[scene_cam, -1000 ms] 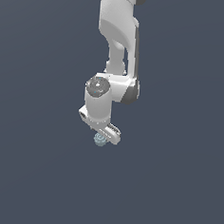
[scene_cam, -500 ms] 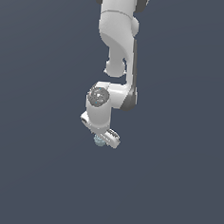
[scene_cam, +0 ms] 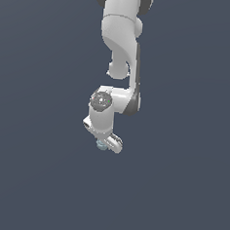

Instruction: Pick up the object and move it to a goal position.

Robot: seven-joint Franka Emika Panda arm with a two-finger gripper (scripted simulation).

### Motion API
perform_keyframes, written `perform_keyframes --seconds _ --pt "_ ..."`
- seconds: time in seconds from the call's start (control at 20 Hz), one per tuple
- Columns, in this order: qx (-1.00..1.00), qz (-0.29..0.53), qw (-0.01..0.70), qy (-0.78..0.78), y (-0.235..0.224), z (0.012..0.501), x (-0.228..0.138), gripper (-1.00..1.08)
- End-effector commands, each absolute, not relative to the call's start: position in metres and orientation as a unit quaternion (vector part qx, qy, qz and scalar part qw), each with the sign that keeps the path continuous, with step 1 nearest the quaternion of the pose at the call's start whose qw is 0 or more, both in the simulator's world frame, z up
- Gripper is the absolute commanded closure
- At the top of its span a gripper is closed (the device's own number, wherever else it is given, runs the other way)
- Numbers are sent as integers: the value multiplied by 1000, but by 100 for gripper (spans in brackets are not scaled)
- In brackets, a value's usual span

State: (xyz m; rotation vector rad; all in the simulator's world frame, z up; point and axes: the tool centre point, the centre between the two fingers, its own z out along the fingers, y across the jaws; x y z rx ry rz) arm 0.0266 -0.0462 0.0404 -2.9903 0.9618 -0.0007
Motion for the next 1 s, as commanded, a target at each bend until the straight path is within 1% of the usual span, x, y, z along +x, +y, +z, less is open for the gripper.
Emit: perform_keyframes --seconds 0.0,0.3,0.5,0.7,0.95 --pt "-952 0 0 306 -47 40 26 108" --pt "-952 0 0 306 -48 41 26 108" --pt "-952 0 0 306 -61 46 21 108" --pt "-952 0 0 306 -86 57 11 108" --pt "-952 0 0 306 -132 76 -6 108"
